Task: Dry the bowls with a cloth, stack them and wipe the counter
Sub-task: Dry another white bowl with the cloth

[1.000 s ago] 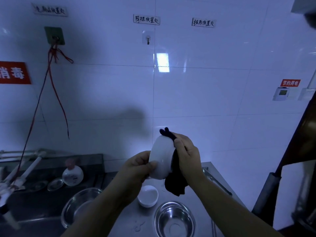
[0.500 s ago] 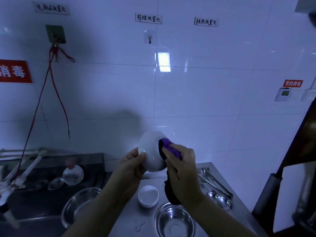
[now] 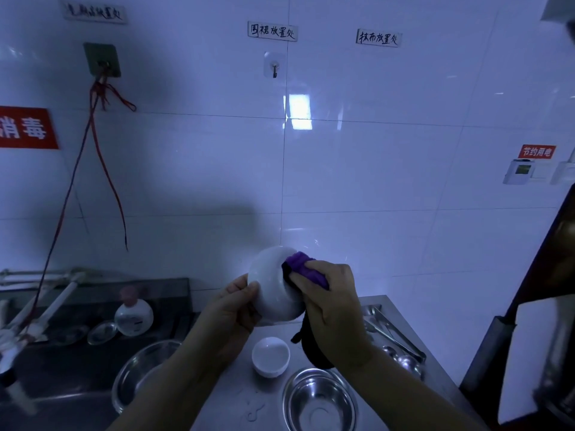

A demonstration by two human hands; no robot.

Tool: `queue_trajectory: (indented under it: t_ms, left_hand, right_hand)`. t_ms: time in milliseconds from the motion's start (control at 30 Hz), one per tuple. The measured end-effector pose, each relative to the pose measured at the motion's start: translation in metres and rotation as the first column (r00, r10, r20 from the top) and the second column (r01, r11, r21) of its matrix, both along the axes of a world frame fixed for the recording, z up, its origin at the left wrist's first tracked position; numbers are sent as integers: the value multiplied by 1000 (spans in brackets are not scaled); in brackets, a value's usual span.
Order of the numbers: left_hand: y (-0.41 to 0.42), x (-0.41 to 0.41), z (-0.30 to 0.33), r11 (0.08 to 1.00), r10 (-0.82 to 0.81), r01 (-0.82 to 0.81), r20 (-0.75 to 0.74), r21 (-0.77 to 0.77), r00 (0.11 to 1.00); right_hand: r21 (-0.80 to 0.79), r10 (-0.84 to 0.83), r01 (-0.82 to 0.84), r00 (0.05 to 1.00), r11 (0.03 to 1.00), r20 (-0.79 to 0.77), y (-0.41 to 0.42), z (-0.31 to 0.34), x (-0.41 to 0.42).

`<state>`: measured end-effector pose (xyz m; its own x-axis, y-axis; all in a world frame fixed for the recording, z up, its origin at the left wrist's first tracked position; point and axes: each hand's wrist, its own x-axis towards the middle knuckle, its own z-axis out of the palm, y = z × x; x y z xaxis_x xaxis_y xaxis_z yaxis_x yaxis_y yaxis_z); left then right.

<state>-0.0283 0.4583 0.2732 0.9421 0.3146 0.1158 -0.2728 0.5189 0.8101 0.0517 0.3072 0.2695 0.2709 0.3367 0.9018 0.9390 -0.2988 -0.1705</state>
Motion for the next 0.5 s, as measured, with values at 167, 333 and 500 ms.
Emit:
queue_trajectory:
  t_ms: [167, 333, 500]
  left_hand:
    - [11, -3, 5, 997, 74, -73, -22, 17, 997]
    - [-2, -4, 5, 993, 77, -72, -52, 93, 996]
    - [-13, 1, 11, 996, 68, -64, -53, 59, 996]
  right_hand:
    - [-90, 95, -89, 993, 992, 65, -6, -9, 1]
    - [10, 43, -43, 994, 999, -101, 2, 15, 10]
    - [-45, 79, -82, 994, 996, -73, 20, 5, -3]
